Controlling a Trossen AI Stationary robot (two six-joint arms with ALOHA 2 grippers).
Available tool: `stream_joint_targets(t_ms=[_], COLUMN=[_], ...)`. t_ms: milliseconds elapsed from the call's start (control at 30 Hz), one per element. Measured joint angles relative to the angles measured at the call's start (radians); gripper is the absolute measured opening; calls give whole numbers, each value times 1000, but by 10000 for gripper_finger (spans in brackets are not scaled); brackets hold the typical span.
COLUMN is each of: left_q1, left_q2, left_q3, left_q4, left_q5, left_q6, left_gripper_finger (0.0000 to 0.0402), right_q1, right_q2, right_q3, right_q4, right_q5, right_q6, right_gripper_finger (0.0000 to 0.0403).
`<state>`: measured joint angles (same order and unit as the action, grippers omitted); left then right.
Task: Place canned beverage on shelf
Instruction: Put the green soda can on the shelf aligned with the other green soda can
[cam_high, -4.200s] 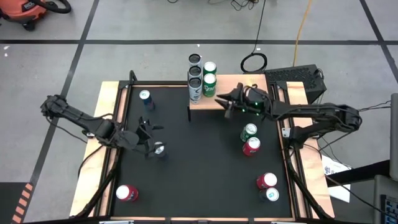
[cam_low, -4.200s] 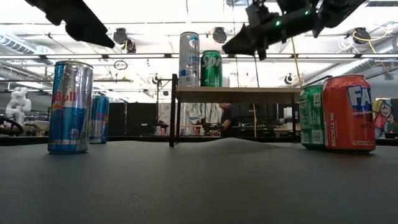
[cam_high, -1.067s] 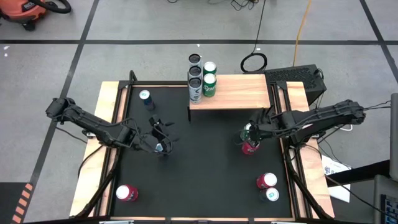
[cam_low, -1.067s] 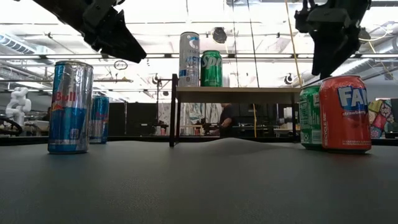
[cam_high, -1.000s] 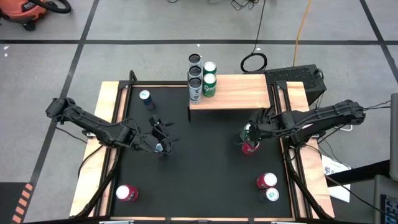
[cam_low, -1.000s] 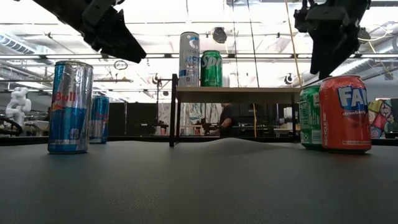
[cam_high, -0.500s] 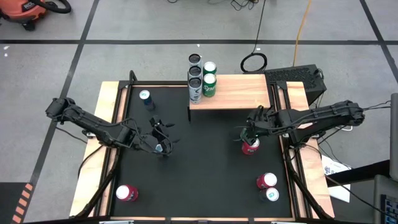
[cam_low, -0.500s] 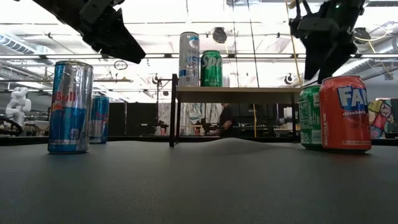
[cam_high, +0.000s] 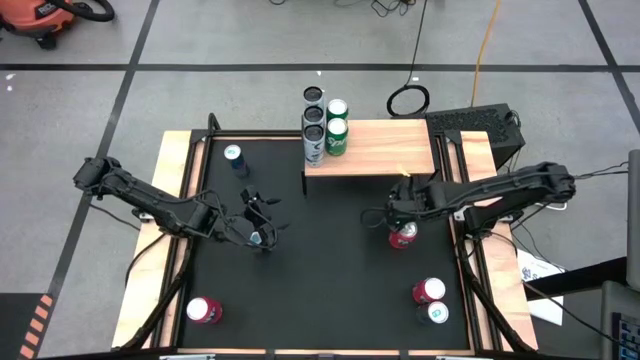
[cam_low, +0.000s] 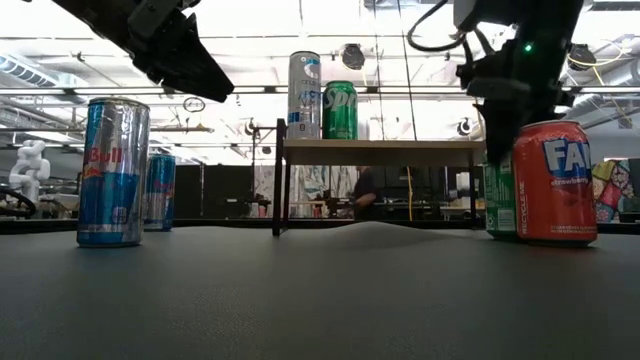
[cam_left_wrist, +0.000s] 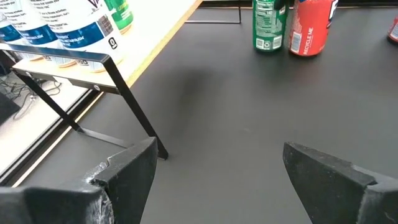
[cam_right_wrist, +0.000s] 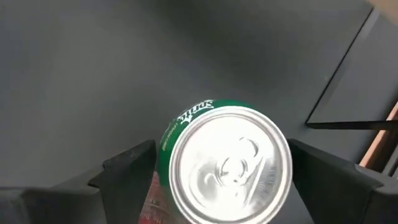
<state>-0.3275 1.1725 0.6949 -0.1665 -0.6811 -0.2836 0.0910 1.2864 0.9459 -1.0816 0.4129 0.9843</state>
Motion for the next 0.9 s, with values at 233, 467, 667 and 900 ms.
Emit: stream_joint_targets(t_ms=[233,467,667,900], left_q1=[0,0,0,6], left_q2=[0,0,0,20], left_q3=[0,0,0,0], left_q4=[0,0,0,5], left_q5=[0,0,-1,2], left_q6=[0,1,1,1], left_gripper_finger=[347,347,347,347], right_q1=[0,0,23,86], right_q2=[55,62,50,46], right_q3=[0,1,19,60], right_q4=[12,32,76,283], right_q5=[-45,-65,-101,-95], right_q6=[1,-25,-27,-82], right_gripper_finger=[343,317,295,300])
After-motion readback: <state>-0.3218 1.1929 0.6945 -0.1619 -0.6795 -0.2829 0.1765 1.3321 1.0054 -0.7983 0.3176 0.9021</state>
